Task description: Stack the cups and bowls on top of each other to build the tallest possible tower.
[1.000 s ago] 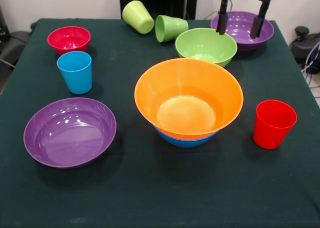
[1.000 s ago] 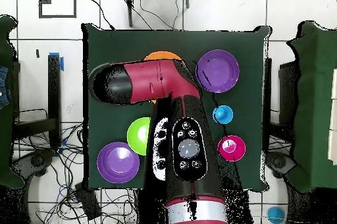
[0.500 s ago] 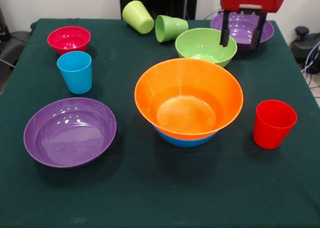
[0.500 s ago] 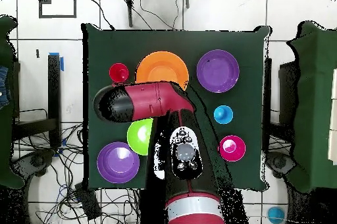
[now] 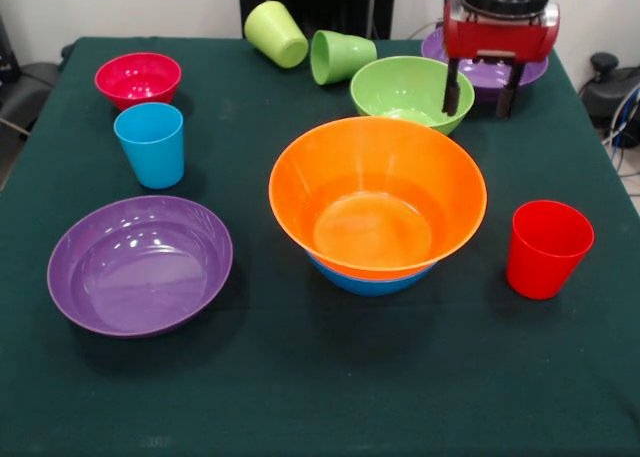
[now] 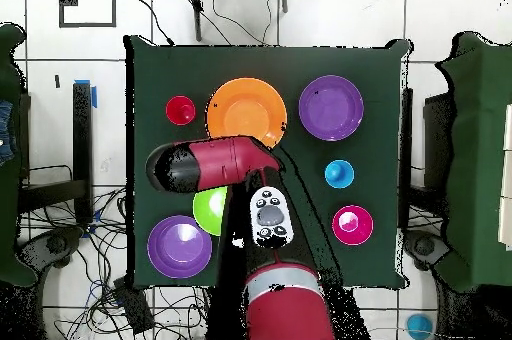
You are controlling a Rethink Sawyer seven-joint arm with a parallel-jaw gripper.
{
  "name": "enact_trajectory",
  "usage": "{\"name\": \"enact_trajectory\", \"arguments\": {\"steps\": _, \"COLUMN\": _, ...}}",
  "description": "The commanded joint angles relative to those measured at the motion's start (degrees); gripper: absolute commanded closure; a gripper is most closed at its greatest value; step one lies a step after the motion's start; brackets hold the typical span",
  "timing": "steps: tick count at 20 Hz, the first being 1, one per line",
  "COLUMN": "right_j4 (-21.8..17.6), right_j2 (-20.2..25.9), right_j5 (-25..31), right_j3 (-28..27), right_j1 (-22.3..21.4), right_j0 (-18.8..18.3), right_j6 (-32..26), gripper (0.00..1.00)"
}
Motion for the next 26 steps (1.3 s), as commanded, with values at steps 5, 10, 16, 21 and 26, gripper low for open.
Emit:
{"name": "enact_trajectory", "arguments": {"steps": 5, "right_j4": 0.8, "right_j2": 1.5, "right_j5": 0.4, "right_j3": -7.7, "right_j1": 9.8, "right_j0": 2.3, "right_j6": 4.8, "gripper": 0.0}}
{"name": "enact_trajectory", "arguments": {"steps": 10, "right_j4": 3.7, "right_j2": 0.4, "right_j5": 3.9, "right_j3": -11.1, "right_j1": 12.0, "right_j0": 2.9, "right_j6": 7.2, "gripper": 0.0}}
{"name": "enact_trajectory", "arguments": {"steps": 16, "right_j4": 3.0, "right_j2": 0.5, "right_j5": 5.4, "right_j3": -12.7, "right_j1": 12.1, "right_j0": 3.1, "right_j6": 3.8, "gripper": 0.0}}
{"name": "enact_trajectory", "arguments": {"steps": 21, "right_j4": 2.6, "right_j2": -0.1, "right_j5": 4.0, "right_j3": -12.3, "right_j1": 12.0, "right_j0": 3.1, "right_j6": 4.0, "gripper": 0.0}}
{"name": "enact_trajectory", "arguments": {"steps": 26, "right_j4": 2.8, "right_j2": -0.1, "right_j5": 3.5, "right_j3": -12.4, "right_j1": 12.3, "right_j0": 3.0, "right_j6": 4.3, "gripper": 0.0}}
